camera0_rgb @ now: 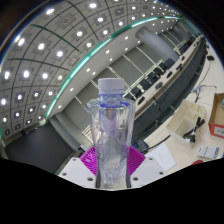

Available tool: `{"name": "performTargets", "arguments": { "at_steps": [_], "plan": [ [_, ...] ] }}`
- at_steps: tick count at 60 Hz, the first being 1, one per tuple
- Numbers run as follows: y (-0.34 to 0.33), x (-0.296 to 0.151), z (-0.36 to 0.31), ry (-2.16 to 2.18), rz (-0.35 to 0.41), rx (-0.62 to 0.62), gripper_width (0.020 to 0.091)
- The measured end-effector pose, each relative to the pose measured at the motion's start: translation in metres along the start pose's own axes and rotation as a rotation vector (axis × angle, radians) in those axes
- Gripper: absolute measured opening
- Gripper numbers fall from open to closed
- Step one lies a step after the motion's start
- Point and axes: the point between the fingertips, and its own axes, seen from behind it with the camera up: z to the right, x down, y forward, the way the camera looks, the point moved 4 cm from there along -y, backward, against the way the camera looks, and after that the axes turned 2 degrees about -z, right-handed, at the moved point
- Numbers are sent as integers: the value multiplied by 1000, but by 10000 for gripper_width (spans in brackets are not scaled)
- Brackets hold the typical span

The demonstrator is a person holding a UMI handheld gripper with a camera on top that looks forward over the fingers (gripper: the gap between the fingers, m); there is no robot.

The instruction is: Pour water

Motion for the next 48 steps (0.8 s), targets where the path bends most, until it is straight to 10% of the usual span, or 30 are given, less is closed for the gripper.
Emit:
{"name": "performTargets", "arguments": {
  "at_steps": [12, 48],
  "plan": [
    [-20, -40, 75, -488, 35, 208, 336],
    [-35, 57, 259, -663, -176, 442, 366]
  ]
}}
